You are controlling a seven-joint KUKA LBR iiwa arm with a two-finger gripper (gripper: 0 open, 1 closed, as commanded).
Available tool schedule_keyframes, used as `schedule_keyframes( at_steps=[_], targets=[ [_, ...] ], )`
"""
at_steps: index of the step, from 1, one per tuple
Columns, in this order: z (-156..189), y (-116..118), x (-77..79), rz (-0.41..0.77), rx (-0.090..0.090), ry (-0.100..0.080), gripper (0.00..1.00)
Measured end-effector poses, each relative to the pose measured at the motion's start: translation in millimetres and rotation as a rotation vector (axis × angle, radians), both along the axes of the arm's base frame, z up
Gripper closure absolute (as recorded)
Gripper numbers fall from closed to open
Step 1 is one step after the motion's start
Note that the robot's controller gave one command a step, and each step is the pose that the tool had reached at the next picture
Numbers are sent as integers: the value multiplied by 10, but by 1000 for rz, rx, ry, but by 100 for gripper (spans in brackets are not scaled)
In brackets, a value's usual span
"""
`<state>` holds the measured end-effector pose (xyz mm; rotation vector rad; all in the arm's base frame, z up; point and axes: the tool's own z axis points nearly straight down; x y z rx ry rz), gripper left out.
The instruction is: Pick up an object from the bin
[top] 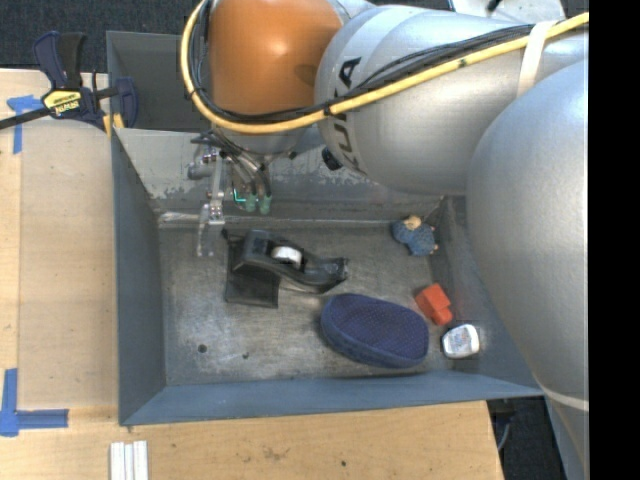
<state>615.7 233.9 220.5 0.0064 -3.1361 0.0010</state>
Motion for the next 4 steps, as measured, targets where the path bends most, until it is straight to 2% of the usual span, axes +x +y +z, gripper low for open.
schedule_keyframes(
  at_steps=[1,2,3,4],
  targets=[
    [-771,-758,-109,21,-4,0,0],
    [-1434,-1239,-191,-132,4,-6,0],
    [-1424,-1234,-187,-131,2,-8,100],
    [-24,-1428,-88,77,0,-9,100]
  ],
)
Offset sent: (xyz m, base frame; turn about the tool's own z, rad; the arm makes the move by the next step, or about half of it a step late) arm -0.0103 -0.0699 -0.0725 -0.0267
